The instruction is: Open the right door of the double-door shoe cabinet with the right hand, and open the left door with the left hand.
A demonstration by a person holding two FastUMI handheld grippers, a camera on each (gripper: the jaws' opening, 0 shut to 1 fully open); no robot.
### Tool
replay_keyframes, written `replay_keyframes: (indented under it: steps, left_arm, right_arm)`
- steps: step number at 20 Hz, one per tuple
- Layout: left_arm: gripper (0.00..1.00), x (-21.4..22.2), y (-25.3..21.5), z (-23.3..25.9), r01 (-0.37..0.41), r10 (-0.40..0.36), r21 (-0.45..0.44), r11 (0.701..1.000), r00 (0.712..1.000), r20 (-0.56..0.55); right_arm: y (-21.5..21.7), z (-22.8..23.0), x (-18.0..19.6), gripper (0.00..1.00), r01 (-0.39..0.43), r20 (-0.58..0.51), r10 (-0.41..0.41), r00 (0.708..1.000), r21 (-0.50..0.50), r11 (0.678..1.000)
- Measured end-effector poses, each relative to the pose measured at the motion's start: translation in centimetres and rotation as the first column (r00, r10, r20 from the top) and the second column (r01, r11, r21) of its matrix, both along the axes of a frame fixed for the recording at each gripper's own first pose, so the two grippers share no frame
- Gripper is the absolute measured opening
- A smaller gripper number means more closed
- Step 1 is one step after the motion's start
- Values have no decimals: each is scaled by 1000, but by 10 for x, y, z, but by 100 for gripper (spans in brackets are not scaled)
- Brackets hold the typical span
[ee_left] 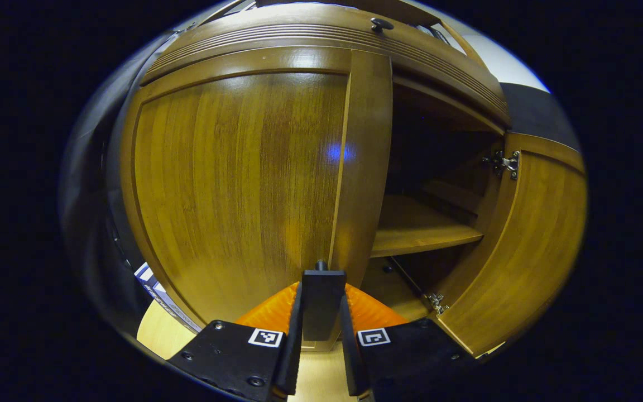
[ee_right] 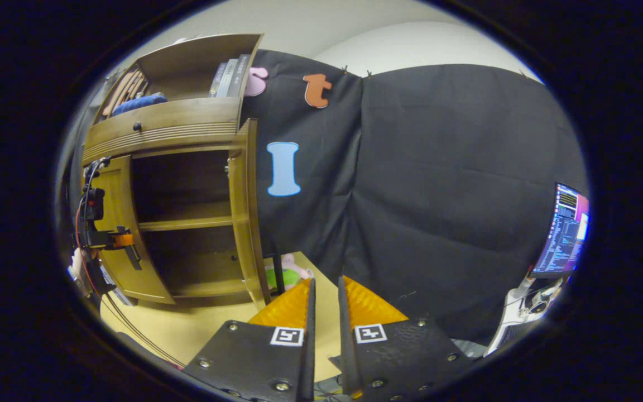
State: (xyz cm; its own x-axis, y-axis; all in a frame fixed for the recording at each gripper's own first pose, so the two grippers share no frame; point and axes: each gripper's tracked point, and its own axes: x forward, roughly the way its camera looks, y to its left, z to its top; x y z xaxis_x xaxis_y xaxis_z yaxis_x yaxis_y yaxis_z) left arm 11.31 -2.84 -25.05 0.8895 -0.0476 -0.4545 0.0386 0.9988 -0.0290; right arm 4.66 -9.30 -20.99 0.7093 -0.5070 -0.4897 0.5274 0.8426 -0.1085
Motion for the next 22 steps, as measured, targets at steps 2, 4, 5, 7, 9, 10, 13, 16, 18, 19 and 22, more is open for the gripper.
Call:
replay_keyframes:
  steps: [2,4,5,7,9,10,13,16,18,19,22]
  left_arm:
    - [33,-10,2,3,-3,3,-6,1000,1000,2]
    - [34,-21,3,5,-4,4,-10,1000,1000,5]
    - [34,-26,5,6,-5,5,-11,1000,1000,7]
    - [34,-36,8,9,-11,11,-14,1000,1000,9]
    - [34,-46,11,11,-25,25,-25,999,1000,12]
    - [34,-51,13,12,-32,32,-31,999,999,14]
    - [34,-65,18,15,-51,51,-44,998,999,16]
    - [34,-78,24,19,-72,72,-54,996,997,16]
    - [34,-86,28,21,-87,88,-62,994,996,14]
    - [34,-90,30,21,-94,95,-65,993,995,14]
    - [34,-100,36,24,-110,111,-70,991,994,12]
  right_arm:
    - [4,0,4,19,-26,-4,26,1000,11,1000]
    - [8,0,9,19,-56,-3,56,998,20,998]
    - [12,-1,11,19,-73,-2,73,997,23,997]
    - [16,-1,16,19,-107,-3,107,994,29,994]
    - [23,-1,21,19,-144,-6,144,990,36,989]
    - [27,-3,23,19,-162,-9,163,987,40,986]
    - [36,-6,27,19,-219,-22,220,975,53,974]
    - [46,-10,34,19,-269,-27,271,962,64,961]
    - [52,-14,39,19,-300,-22,303,953,74,951]
    - [55,-16,43,19,-316,-20,319,948,80,945]
    - [64,-20,54,19,-365,-13,368,930,93,926]
